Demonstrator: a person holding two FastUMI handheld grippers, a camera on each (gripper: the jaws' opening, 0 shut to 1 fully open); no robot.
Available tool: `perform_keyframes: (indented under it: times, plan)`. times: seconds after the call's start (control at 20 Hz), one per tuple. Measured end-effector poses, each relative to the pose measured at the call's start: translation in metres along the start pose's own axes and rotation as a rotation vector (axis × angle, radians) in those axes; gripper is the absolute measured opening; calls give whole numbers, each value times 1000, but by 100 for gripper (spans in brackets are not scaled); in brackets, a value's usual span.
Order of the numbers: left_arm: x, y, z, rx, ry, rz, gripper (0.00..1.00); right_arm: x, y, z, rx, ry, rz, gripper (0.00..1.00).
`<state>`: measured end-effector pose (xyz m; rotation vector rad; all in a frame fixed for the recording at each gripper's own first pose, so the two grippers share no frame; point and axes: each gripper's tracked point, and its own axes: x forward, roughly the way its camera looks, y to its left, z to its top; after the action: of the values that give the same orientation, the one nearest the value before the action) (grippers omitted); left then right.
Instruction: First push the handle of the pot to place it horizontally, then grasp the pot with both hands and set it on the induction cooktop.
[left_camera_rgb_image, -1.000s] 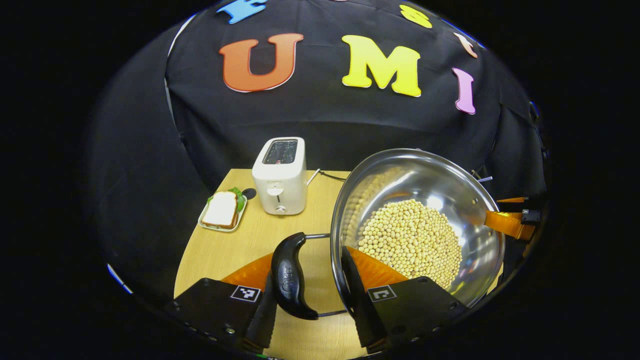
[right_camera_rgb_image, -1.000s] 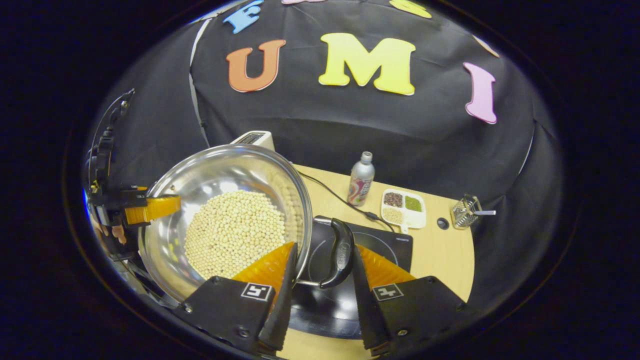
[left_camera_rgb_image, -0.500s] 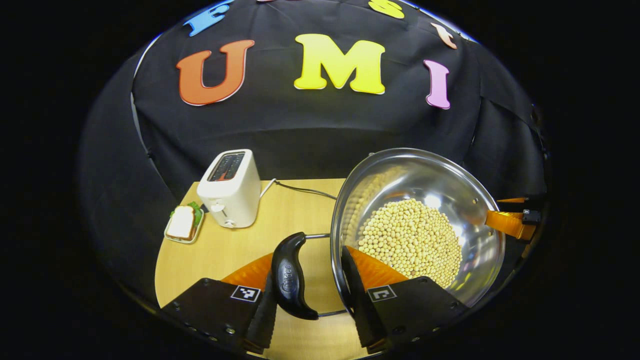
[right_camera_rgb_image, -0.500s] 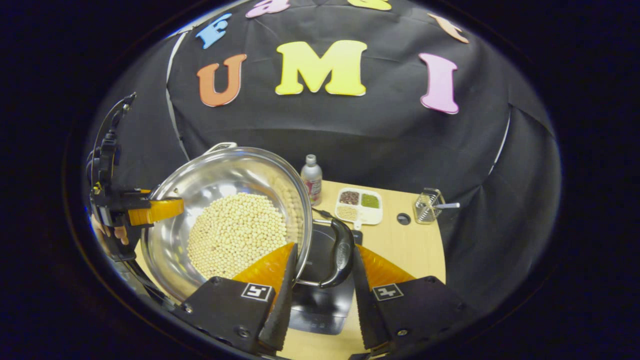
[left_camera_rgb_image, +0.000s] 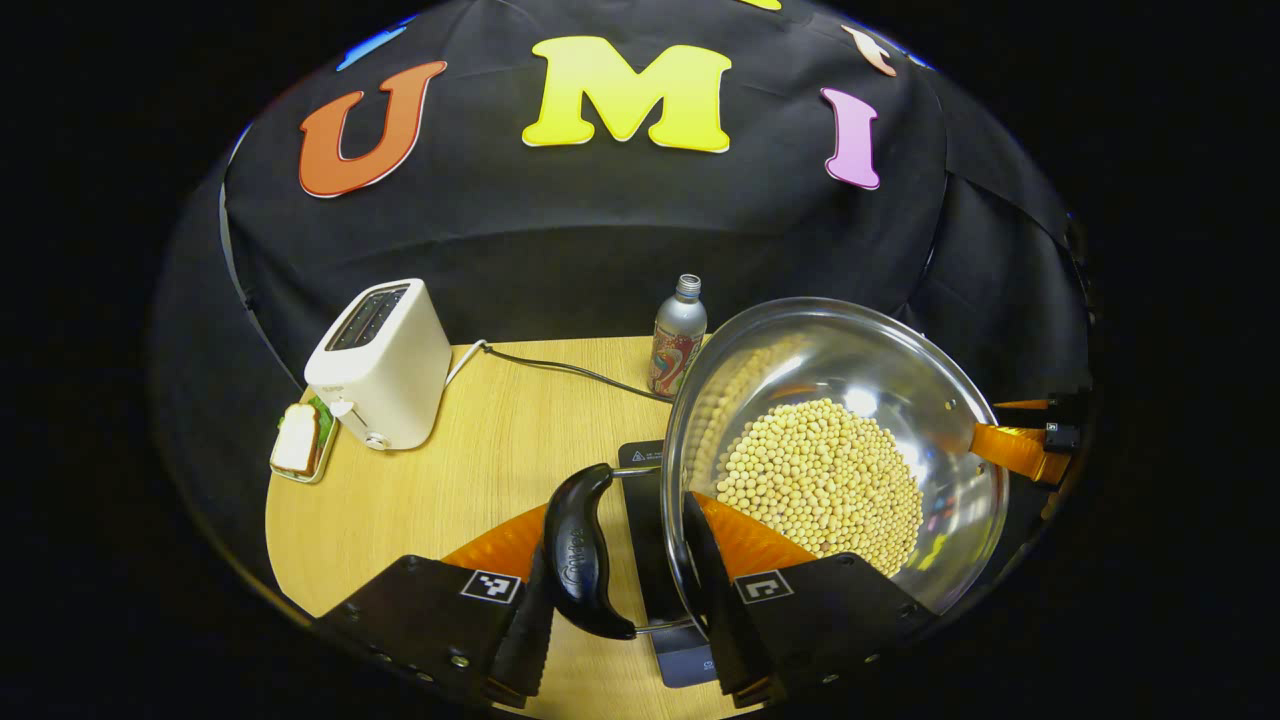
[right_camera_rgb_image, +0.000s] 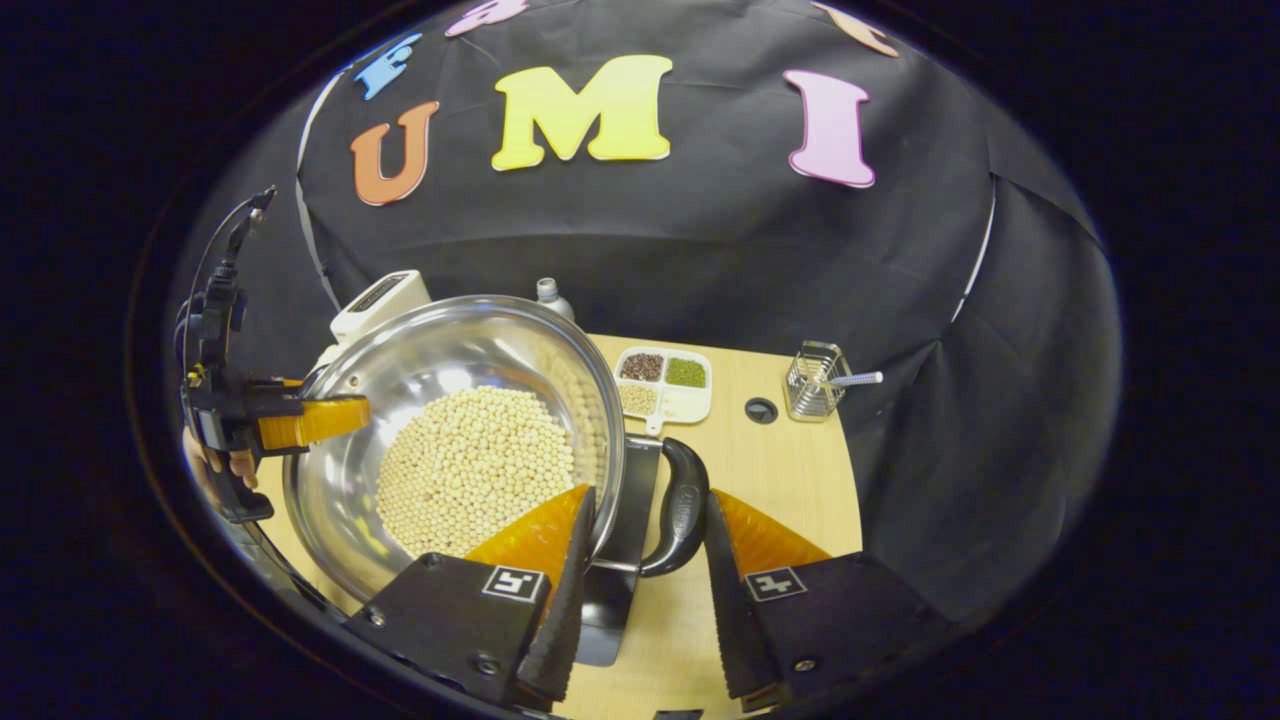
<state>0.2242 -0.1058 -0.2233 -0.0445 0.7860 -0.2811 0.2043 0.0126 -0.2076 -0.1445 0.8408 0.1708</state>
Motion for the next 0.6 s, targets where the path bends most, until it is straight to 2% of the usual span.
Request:
perform_keyframes:
  times: [0.05, 0.1, 0.15, 0.25, 0.35, 0.4, 0.6]
  plan:
    - [4, -1, -3, 1, 4, 0, 72, 6, -2, -4, 4, 7, 2, 57]
    - [11, -2, -6, 0, 11, 0, 63, 12, -3, -7, 6, 14, 3, 59]
    - [16, -3, -8, 0, 14, -2, 53, 17, -4, -11, 8, 18, 3, 57]
    - [29, -6, -17, -2, 34, -7, 72, 28, -7, -18, 7, 22, -1, 57]
    - [40, -7, -26, -2, 50, -7, 53, 40, -8, -28, 20, 40, 2, 57]
    - [44, -6, -30, -1, 55, -4, 63, 46, -9, -31, 24, 46, 4, 59]
    - [65, -4, -41, -6, 68, -6, 63, 66, -9, -40, 44, 49, 4, 57]
